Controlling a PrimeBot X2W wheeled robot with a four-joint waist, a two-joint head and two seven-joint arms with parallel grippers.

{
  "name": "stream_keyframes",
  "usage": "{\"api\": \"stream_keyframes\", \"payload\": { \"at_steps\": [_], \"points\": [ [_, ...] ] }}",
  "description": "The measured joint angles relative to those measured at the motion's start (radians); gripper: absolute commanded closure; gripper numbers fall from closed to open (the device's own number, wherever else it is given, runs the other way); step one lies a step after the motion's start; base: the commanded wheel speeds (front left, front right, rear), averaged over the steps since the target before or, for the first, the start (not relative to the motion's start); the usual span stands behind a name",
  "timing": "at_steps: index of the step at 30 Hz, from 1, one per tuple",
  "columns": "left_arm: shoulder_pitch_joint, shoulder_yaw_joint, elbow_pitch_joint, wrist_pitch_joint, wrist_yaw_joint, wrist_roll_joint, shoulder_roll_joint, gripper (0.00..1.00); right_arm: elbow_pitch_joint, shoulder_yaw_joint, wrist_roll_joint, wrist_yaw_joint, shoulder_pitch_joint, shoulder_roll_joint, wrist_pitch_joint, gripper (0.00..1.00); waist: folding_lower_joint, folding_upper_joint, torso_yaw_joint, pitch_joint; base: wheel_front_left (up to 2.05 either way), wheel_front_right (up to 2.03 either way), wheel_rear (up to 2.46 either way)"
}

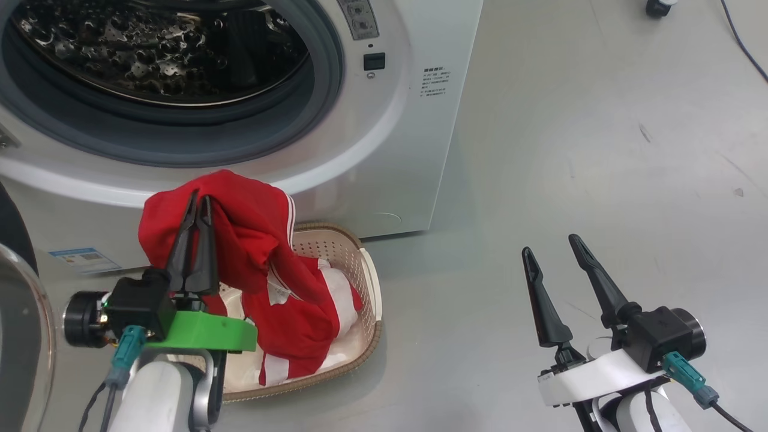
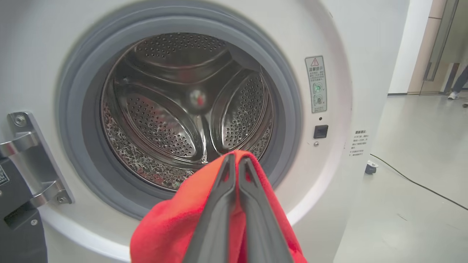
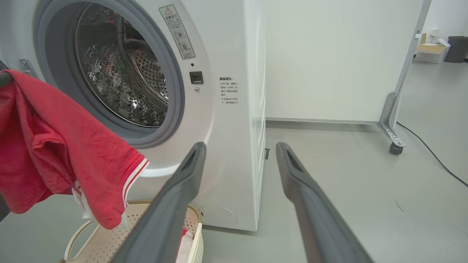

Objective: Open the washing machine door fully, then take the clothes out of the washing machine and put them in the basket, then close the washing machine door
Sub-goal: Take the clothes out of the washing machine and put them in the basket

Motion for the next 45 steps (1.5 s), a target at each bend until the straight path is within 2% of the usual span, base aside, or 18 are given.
{"api": "stream_keyframes", "payload": {
  "at_steps": [7, 14, 31, 32, 33, 34, 35, 36, 45],
  "points": [
    [-0.001, -0.015, 0.063, 0.019, 0.000, -0.010, -0.002, 1.00, -0.019, 0.003, 0.000, -0.007, -0.003, 0.000, 0.000, 0.00, 0.0000, 0.0000, -0.009, 0.043, 0.00, 0.00, 0.00],
    [-0.017, -0.016, 0.198, 0.059, -0.002, -0.038, -0.003, 1.00, -0.044, 0.013, 0.000, -0.006, -0.020, 0.001, 0.000, 0.00, 0.0000, 0.0000, -0.024, 0.110, 0.00, 0.00, 0.00],
    [-0.234, 0.029, 0.542, 0.208, -0.010, -0.099, -0.004, 1.00, -0.073, 0.017, -0.001, 0.012, -0.120, 0.001, 0.000, 0.00, 0.0000, 0.0000, -0.074, 0.294, 0.00, 0.00, 0.00],
    [-0.244, 0.034, 0.559, 0.215, -0.010, -0.107, -0.003, 0.96, -0.072, 0.017, -0.001, 0.012, -0.124, 0.001, 0.000, 0.00, 0.0000, 0.0000, -0.079, 0.302, 0.00, 0.00, 0.00],
    [-0.253, 0.037, 0.578, 0.227, -0.010, -0.116, -0.003, 0.78, -0.072, 0.018, -0.001, 0.012, -0.130, 0.002, 0.000, 0.00, 0.0000, 0.0000, -0.084, 0.310, 0.00, 0.00, 0.00],
    [-0.260, 0.039, 0.596, 0.234, -0.010, -0.119, -0.002, 0.53, -0.071, 0.018, -0.001, 0.012, -0.134, 0.002, 0.000, 0.00, 0.0000, 0.0000, -0.089, 0.317, 0.00, 0.00, 0.00],
    [-0.266, 0.042, 0.611, 0.238, -0.010, -0.121, -0.001, 0.07, -0.070, 0.018, 0.000, 0.014, -0.137, 0.002, 0.000, 0.00, 0.0000, 0.0000, -0.095, 0.322, 0.00, 0.00, 0.00],
    [-0.273, 0.044, 0.626, 0.238, -0.010, -0.124, -0.001, 0.00, -0.068, 0.017, 0.001, 0.015, -0.139, 0.002, 0.000, 0.00, 0.0000, 0.0000, -0.100, 0.327, 0.00, 0.00, 0.00],
    [-0.325, 0.057, 0.709, 0.221, -0.012, -0.127, 0.004, 0.00, -0.056, 0.003, 0.016, 0.015, -0.153, 0.004, 0.000, 0.00, 0.0000, 0.0000, -0.126, 0.344, 0.00, 0.00, 0.00]
  ]
}}
